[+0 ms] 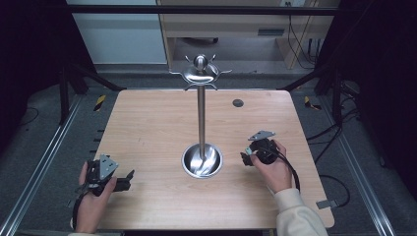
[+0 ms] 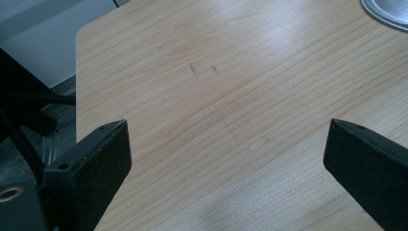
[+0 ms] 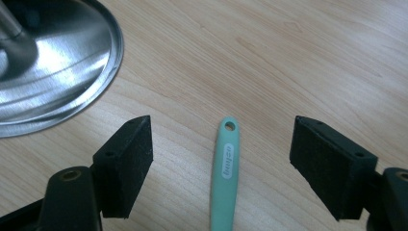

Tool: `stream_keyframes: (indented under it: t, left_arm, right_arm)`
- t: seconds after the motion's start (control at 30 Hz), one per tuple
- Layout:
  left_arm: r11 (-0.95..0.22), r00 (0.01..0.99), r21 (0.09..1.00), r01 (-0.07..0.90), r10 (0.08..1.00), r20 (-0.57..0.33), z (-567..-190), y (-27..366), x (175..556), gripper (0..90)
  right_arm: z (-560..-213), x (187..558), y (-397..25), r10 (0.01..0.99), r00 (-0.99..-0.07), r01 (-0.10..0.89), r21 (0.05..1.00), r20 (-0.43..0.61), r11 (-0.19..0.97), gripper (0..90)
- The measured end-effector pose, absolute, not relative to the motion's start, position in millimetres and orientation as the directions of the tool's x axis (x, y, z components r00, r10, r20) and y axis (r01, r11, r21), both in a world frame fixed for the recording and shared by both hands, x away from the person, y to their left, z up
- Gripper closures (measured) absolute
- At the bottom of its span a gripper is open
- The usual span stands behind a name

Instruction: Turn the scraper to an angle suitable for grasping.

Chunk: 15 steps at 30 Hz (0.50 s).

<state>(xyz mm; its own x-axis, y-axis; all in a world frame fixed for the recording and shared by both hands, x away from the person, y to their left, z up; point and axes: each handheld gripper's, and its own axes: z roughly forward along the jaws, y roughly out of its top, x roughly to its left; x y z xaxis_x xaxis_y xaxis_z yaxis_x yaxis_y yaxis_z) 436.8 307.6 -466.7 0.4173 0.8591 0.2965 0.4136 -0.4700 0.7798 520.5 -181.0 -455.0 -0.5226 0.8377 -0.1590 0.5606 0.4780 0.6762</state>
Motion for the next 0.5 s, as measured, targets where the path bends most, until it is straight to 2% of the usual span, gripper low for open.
stream_keyframes:
  t: [0.1, 0.23, 0.33, 0.43, 0.47, 0.5]
  left_arm:
    - [-0.465, 0.414, 0.783, 0.413, 0.862, 0.293, -466.4, 308.2, 436.7, 2.5]
    - [-0.468, 0.415, 0.781, 0.413, 0.860, 0.297, -466.5, 308.0, 436.9, 2.5]
    - [-0.471, 0.417, 0.780, 0.412, 0.859, 0.299, -466.5, 307.3, 436.9, 2.5]
    - [-0.469, 0.415, 0.782, 0.411, 0.860, 0.298, -466.3, 307.7, 436.6, 2.5]
    - [-0.467, 0.414, 0.782, 0.412, 0.861, 0.297, -466.3, 308.1, 436.7, 2.5]
    - [-0.466, 0.413, 0.783, 0.412, 0.861, 0.296, -466.3, 308.4, 436.8, 2.5]
  right_arm:
    - [-456.4, 520.5, -179.4, 0.829, -0.539, 0.571, 0.659, -0.149, 0.490, 27.2]
    - [-457.4, 519.8, -174.7, 0.809, -0.571, 0.594, 0.612, -0.137, 0.523, 40.6]
    - [-457.8, 519.8, -171.7, 0.806, -0.575, 0.591, 0.608, -0.143, 0.530, 41.1]
    - [-458.6, 519.7, -169.1, 0.791, -0.597, 0.584, 0.604, -0.134, 0.543, 47.6]
    - [-460.0, 519.2, -167.7, 0.774, -0.620, 0.575, 0.594, -0.133, 0.563, 56.6]
    - [-460.0, 519.2, -167.7, 0.774, -0.620, 0.575, 0.594, -0.133, 0.563, 56.6]
